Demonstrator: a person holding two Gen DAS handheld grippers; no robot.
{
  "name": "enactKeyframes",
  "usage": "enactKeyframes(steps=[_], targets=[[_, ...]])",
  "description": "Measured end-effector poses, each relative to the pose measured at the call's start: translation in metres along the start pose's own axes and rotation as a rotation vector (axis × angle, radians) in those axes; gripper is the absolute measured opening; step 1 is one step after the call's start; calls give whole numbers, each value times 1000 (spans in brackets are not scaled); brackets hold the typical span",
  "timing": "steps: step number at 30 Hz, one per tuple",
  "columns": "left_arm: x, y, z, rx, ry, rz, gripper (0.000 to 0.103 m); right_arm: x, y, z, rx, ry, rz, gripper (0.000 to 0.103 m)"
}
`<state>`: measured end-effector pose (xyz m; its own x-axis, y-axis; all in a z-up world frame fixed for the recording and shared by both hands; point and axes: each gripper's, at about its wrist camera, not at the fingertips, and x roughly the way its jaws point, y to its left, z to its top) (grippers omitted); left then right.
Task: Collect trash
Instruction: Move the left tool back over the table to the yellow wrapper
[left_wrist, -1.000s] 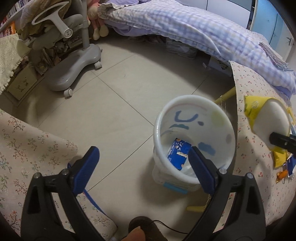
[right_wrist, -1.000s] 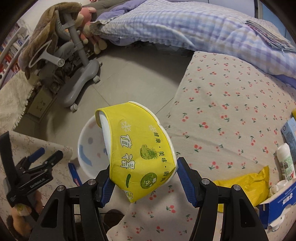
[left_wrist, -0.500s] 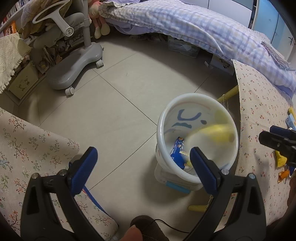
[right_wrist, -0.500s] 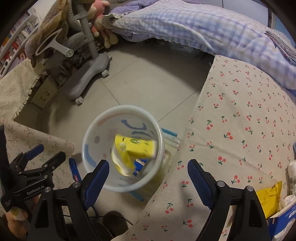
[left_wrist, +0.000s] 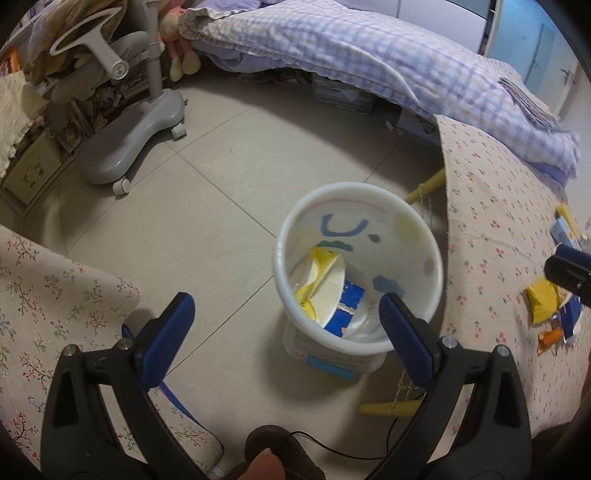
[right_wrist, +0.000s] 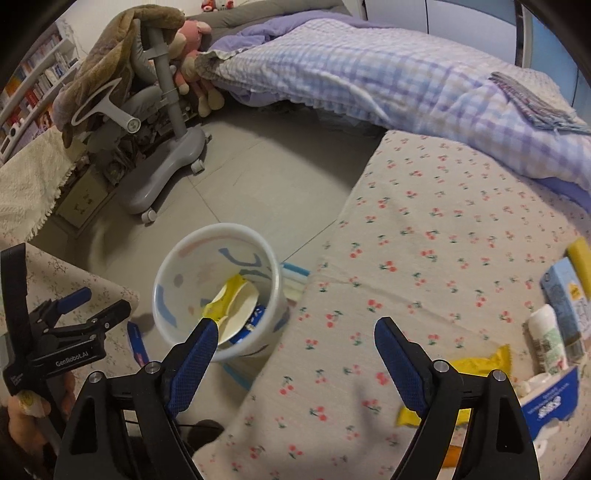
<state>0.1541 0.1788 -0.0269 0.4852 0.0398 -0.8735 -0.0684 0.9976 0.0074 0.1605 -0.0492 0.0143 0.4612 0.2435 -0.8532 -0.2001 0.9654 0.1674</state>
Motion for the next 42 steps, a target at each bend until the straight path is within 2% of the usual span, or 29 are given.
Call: enactKeyframes(steps=[5, 9, 11, 14, 20, 26, 32, 42], targets=[[-6, -16, -2, 56, -15, -20, 101, -27, -28, -21, 3, -25, -30, 88], [-10, -32, -5, 88, -16, -67, 102, -48, -56, -36, 21, -57, -65, 88], [-12, -39, -7, 99, -16, -94, 102, -60, -73, -45, 44, -84, -83, 90], [-18, -54, -8, 117, -30, -142, 102, -76, -98, -56, 90, -126, -102, 102], [-26, -88, -9, 156, -58, -207, 102, -99, -150, -77, 229, -182, -117, 103], [-36, -135, -12, 252, -116, -259, 102, -113, -183, -96, 276, -210, -201, 103], [-31, -174, -12, 311, -79, -301, 102, -120, -200, -110, 291, -200, -222, 103], [-6, -243, -14, 492, 9, -377, 102, -123, -234, -130, 353, -156, -253, 103]])
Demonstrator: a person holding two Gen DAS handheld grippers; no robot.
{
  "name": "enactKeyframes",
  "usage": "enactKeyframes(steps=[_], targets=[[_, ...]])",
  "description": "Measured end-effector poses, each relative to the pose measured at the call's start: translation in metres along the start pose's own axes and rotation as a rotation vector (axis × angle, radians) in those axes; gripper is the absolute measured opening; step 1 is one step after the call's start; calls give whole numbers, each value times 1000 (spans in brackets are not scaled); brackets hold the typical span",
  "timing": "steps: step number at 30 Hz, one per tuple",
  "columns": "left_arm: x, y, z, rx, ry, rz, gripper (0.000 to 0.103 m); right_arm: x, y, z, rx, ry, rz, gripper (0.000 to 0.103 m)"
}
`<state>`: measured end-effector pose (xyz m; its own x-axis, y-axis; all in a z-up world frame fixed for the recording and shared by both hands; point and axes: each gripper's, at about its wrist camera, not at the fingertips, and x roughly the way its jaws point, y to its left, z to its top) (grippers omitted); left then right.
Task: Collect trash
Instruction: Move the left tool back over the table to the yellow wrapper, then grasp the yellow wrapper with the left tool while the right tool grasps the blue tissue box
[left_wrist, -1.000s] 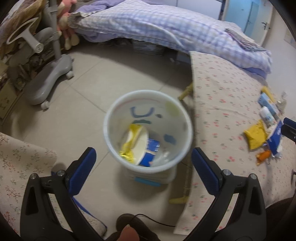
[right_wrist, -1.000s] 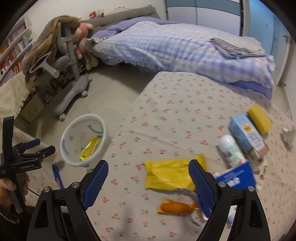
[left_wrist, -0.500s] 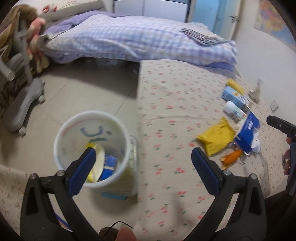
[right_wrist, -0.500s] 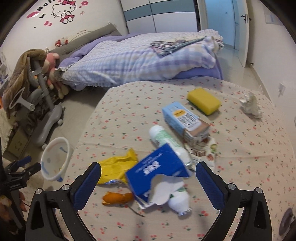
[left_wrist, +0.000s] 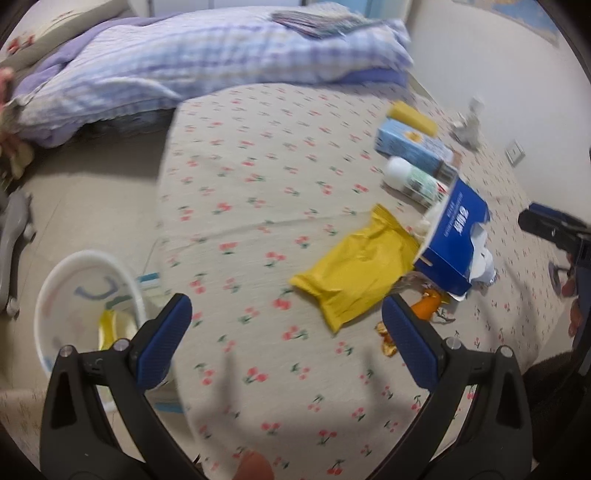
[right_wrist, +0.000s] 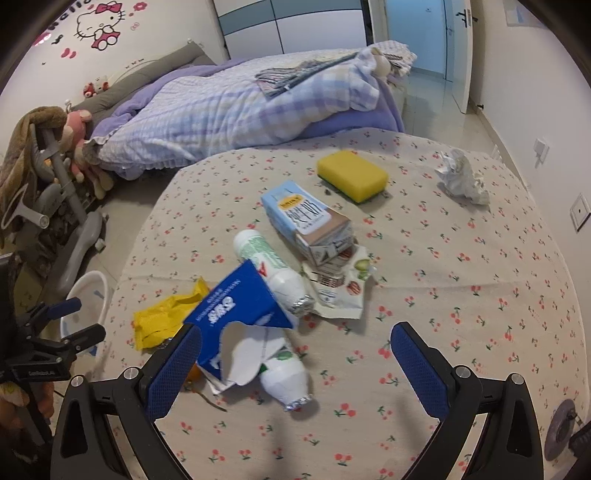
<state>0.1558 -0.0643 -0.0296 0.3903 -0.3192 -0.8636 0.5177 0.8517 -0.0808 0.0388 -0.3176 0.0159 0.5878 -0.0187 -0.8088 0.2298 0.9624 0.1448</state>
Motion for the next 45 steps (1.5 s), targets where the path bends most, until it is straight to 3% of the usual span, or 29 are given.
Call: enactKeyframes(steps=[6, 13, 15, 17, 19, 20, 22, 32, 45], targets=[[32, -23, 8, 81, 87, -35, 102, 5, -20, -5, 30, 33, -26, 103], [48, -41, 13, 144, 106, -77, 99, 7, -28, -5, 45, 55, -35, 103], [52, -45, 14, 157, 113, -89, 93, 7, -26, -5, 47, 59, -34, 103], [54, -46, 13, 160, 123, -92, 79, 8, -24, -4, 45, 62, -32, 103], [55, -45, 13, 168, 124, -77, 73, 9, -21, -3, 40, 64, -30, 103], [55, -45, 13, 170, 123, -73, 65, 10, -19, -3, 38, 65, -30, 103], [53, -42, 12, 165, 123, -71, 61, 11, -17, -2, 33, 69, -30, 103], [39, -16, 8, 39, 124, -62, 23, 18, 0, 0, 27, 94, -20, 103], [8, 26, -4, -120, 83, -12, 11, 46, 34, 9, -10, 166, 28, 103]])
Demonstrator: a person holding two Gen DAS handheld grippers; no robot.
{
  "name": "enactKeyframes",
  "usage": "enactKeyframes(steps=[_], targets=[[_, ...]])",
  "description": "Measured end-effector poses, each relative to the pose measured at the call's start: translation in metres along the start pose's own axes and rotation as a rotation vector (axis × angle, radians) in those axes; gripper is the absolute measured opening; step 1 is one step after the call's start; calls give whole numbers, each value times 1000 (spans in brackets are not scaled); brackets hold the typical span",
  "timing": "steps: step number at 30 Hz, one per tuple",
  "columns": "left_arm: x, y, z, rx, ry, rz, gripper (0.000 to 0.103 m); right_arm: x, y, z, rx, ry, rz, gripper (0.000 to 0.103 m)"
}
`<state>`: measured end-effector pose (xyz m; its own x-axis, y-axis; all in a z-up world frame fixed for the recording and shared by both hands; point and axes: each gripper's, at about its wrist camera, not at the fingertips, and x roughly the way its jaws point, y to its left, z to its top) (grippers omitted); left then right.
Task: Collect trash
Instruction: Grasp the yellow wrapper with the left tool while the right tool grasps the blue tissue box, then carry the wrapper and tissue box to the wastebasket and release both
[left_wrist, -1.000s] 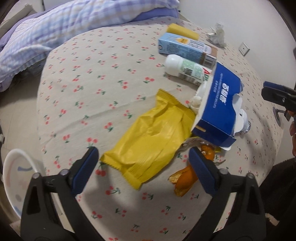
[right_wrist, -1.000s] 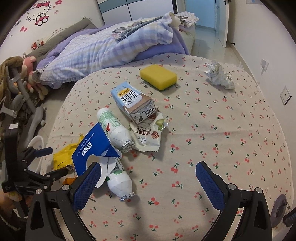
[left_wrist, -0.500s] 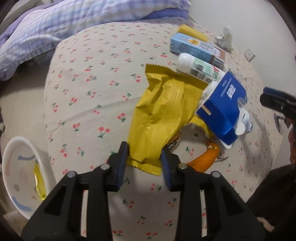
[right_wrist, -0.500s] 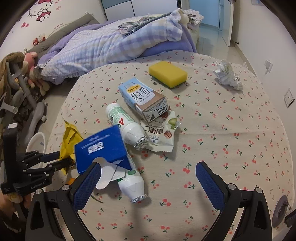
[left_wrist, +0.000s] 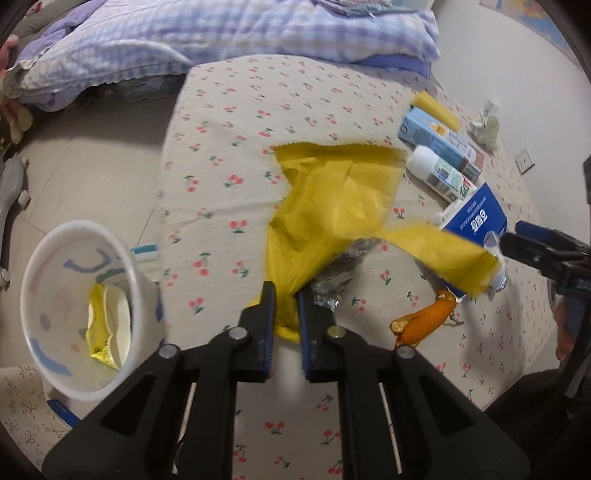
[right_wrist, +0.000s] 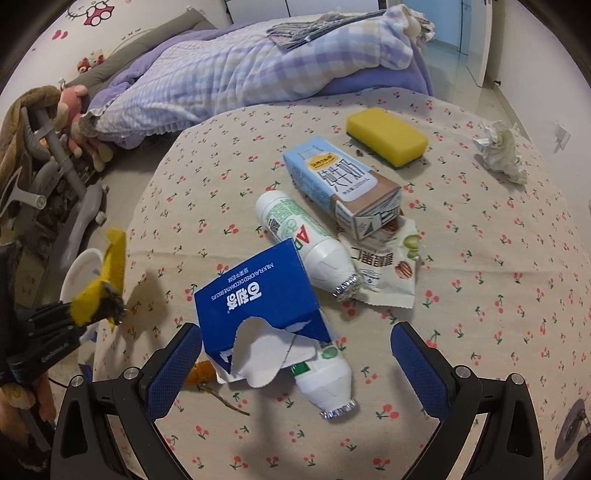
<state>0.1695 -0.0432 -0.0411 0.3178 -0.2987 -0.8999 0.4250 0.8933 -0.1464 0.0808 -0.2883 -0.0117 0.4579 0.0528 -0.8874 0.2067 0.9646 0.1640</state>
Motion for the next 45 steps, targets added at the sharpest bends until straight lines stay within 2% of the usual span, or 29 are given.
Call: enactKeyframes(steps=[4, 7, 10, 12, 13, 15, 18, 24, 33, 45], targets=[[-9, 10, -5, -24, -17, 1, 11, 13, 0, 5, 12, 35, 12, 102], [-13, 16, -7, -41, -24, 3, 11, 20, -1, 8, 23, 44, 19, 95], [-16, 21, -10, -54, -31, 4, 11, 22, -4, 9, 41, 52, 38, 73], [-19, 24, -10, -64, -35, 2, 11, 21, -5, 9, 54, 55, 68, 55], [-19, 25, -11, -67, -37, 2, 11, 20, -5, 10, 57, 55, 79, 50], [-21, 27, -11, -76, -42, 1, 11, 16, -2, 12, 49, 43, 93, 31], [-25, 31, -13, -89, -50, 0, 11, 7, 3, 13, 38, 21, 125, 20], [-34, 40, -14, -120, -74, 2, 11, -7, 20, 14, -2, -21, 142, 13], [-50, 65, -20, -170, -121, 29, 11, -35, 44, 23, -42, -103, 202, 11], [-62, 115, -39, -270, -134, 75, 11, -36, 99, 34, -92, -116, 262, 11]])
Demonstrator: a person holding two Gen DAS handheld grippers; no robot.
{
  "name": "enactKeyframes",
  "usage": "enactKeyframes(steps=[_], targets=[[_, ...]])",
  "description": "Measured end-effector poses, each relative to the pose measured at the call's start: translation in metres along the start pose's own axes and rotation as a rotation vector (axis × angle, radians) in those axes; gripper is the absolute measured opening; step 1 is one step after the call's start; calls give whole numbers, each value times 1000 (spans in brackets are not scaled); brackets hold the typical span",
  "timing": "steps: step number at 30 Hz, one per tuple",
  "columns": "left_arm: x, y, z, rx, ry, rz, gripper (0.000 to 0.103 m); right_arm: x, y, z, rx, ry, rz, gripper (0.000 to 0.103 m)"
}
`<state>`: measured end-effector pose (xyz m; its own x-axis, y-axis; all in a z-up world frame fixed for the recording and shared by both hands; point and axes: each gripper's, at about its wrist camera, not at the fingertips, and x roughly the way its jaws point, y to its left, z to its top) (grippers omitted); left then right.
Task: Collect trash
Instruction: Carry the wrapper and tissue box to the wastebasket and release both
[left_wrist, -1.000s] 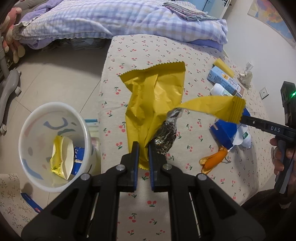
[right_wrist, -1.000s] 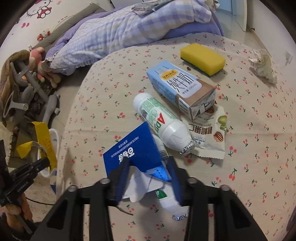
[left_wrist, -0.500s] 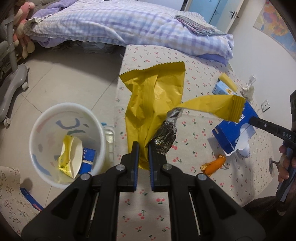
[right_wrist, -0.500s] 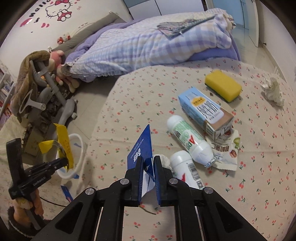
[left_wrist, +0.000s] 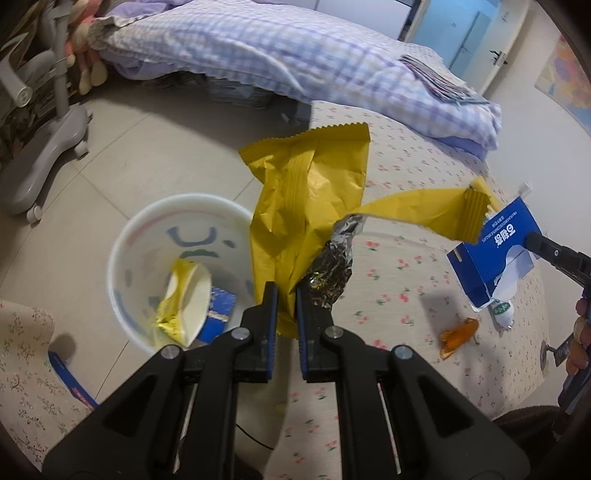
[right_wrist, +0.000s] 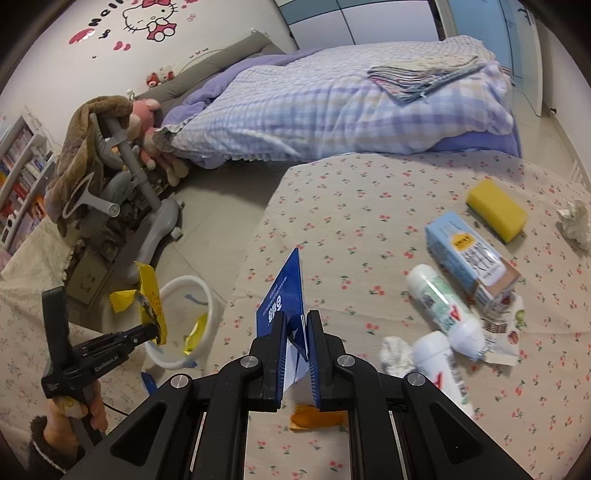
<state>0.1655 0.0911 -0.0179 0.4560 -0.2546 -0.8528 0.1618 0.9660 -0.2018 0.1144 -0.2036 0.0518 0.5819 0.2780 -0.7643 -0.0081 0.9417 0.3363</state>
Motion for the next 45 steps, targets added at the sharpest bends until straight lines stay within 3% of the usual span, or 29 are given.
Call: enactKeyframes(steps=[12, 16, 18, 19, 20, 22, 29, 41, 45], targets=[[4, 65, -12, -86, 35, 74, 12, 41, 67, 7, -82, 40, 45, 11], [8, 75, -10, -91, 46, 67, 14, 54, 85, 6, -103, 51, 53, 11], [8, 79, -8, -98, 49, 81, 26, 60, 94, 5, -111, 55, 56, 11], [7, 80, -8, -107, 47, 87, 44, 62, 98, 5, -114, 57, 57, 11], [6, 83, -8, -115, 42, 95, 69, 65, 101, 5, -117, 58, 59, 12], [1, 88, -9, -127, 18, 136, 88, 69, 108, 4, -121, 61, 61, 12], [-3, 99, -15, -113, 33, 233, 94, 88, 131, 0, -149, 76, 72, 12], [-6, 100, -16, -104, 35, 250, 94, 120, 156, -3, -164, 85, 85, 12], [-6, 100, -17, -101, 39, 249, 94, 131, 157, -3, -167, 79, 93, 17]])
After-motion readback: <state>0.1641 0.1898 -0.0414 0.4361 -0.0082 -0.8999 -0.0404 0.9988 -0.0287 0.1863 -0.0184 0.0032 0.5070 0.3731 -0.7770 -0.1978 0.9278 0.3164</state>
